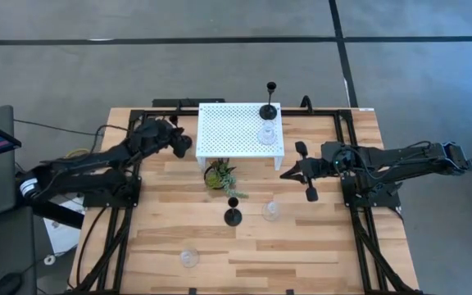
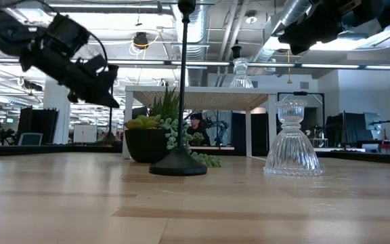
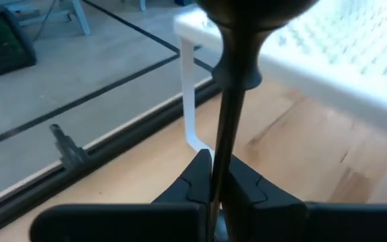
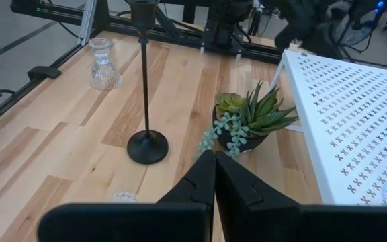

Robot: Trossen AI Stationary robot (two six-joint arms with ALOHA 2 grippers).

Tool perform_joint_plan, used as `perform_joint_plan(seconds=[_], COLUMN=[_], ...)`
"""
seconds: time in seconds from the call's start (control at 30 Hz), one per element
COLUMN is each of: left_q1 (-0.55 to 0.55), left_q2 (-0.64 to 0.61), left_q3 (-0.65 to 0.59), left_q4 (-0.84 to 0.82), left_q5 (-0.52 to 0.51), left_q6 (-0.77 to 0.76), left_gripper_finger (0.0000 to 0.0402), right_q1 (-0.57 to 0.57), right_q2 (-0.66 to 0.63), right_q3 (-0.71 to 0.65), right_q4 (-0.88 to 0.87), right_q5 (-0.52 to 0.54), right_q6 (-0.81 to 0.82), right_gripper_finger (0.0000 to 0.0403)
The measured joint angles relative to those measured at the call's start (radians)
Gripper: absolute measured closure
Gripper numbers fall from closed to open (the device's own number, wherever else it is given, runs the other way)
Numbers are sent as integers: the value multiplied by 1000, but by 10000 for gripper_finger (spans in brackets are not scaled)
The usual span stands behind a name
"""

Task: Pick & Place candle stick holders
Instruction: Put the top black candle holder on the shelf aligned with the black candle holder

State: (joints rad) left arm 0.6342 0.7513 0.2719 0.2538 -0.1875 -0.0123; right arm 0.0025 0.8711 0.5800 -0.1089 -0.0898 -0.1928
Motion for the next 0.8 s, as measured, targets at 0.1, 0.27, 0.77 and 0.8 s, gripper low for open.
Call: perform_joint_plan(seconds=[0.1, 0.27, 0.77, 0.8], left_q1=[0, -10, -108, -112], left_q2=[-63, -99, 227, 272], left_q3=[80, 253, 747, 783], left_q4=[-169, -417, -471, -469], left_q5=[-4, -48, 32, 35], left_q6=[-20, -23, 43, 56], left_gripper_finger=[389, 389, 389, 389], right_q1=[-3, -16, -18, -18], right_q2=[0, 0, 0, 0], right_q3=[0, 0, 0, 0], right_q4=[-3, -3, -5, -8], right_q5=[14, 14, 13, 13], right_q6=[0, 0, 1, 1], right_gripper_finger=[403, 403, 403, 403])
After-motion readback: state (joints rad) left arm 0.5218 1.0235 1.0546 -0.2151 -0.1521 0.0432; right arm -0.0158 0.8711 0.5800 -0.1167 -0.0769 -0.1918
